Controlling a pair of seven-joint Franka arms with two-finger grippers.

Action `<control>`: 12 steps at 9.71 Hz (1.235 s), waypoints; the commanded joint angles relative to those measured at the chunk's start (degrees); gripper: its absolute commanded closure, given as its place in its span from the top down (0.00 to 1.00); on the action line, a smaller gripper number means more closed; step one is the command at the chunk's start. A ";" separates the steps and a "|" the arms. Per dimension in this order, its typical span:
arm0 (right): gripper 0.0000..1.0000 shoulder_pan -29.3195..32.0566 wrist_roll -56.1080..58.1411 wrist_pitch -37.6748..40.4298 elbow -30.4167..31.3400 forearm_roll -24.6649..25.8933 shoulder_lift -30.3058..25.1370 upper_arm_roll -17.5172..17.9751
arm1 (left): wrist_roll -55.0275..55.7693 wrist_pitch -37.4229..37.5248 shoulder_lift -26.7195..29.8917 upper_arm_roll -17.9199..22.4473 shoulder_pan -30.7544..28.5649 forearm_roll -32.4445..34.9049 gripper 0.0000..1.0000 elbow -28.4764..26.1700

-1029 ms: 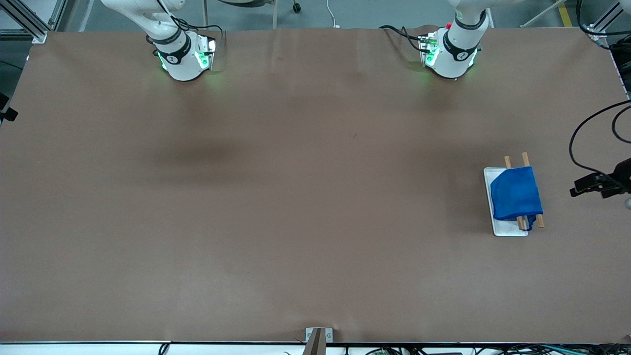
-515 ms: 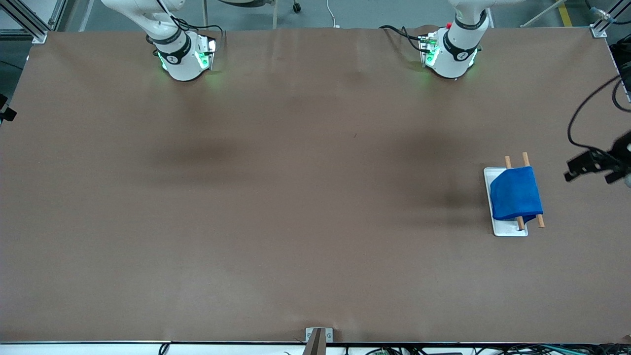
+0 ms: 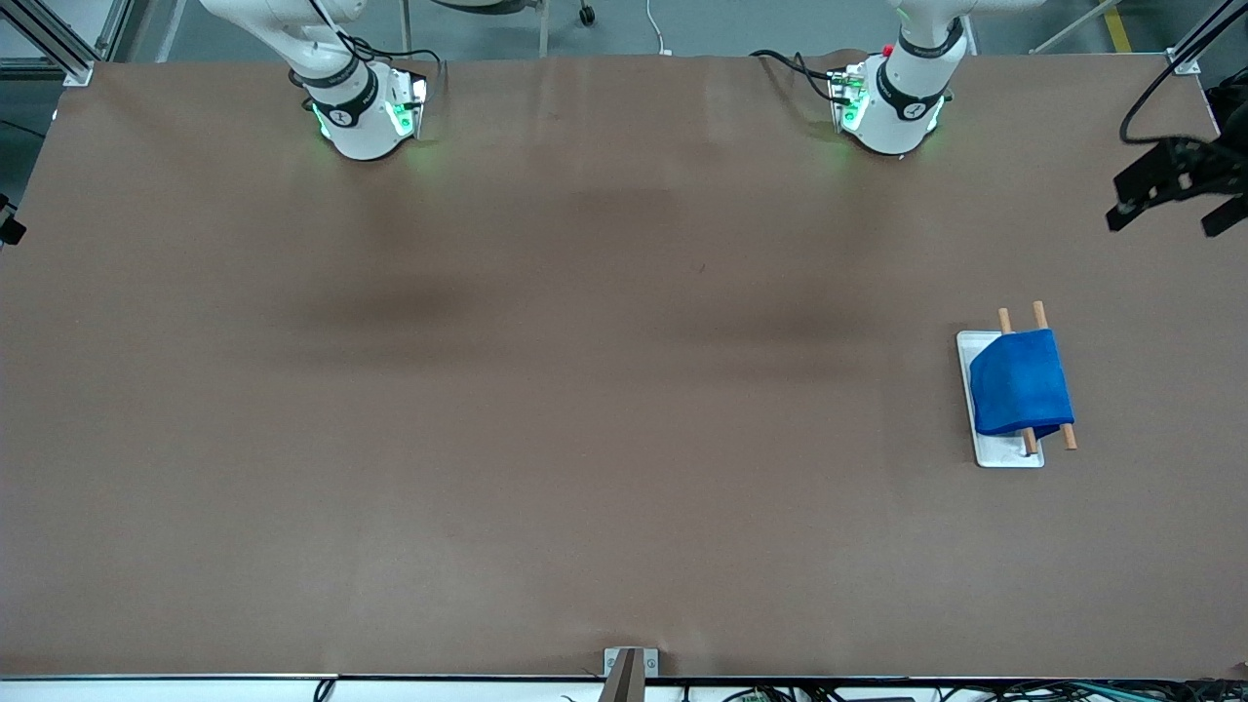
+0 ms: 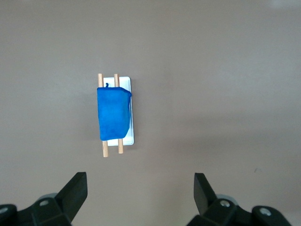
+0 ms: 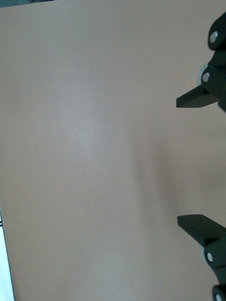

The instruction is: Right arm passes towel to left arm to hang

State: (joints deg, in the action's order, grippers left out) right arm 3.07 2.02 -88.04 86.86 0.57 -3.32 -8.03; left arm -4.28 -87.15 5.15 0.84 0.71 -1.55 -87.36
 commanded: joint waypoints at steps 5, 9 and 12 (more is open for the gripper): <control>1.00 0.44 0.62 -0.56 0.86 0.49 -0.55 0.56 | 2.87 7.96 -3.13 -0.49 0.78 0.59 1.00 3.79; 1.00 0.44 0.44 -0.56 0.95 0.23 -0.55 0.65 | 3.05 7.78 -2.86 -1.54 0.78 0.68 1.00 2.72; 1.00 0.44 0.44 -0.56 0.95 0.14 -0.46 0.65 | 3.14 7.43 -2.95 -1.55 0.70 0.59 1.00 2.37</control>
State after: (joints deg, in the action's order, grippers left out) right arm 3.07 2.15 -88.04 86.91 0.57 -3.30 -7.89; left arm -2.01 -79.86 2.44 -0.40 1.39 -1.38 -83.21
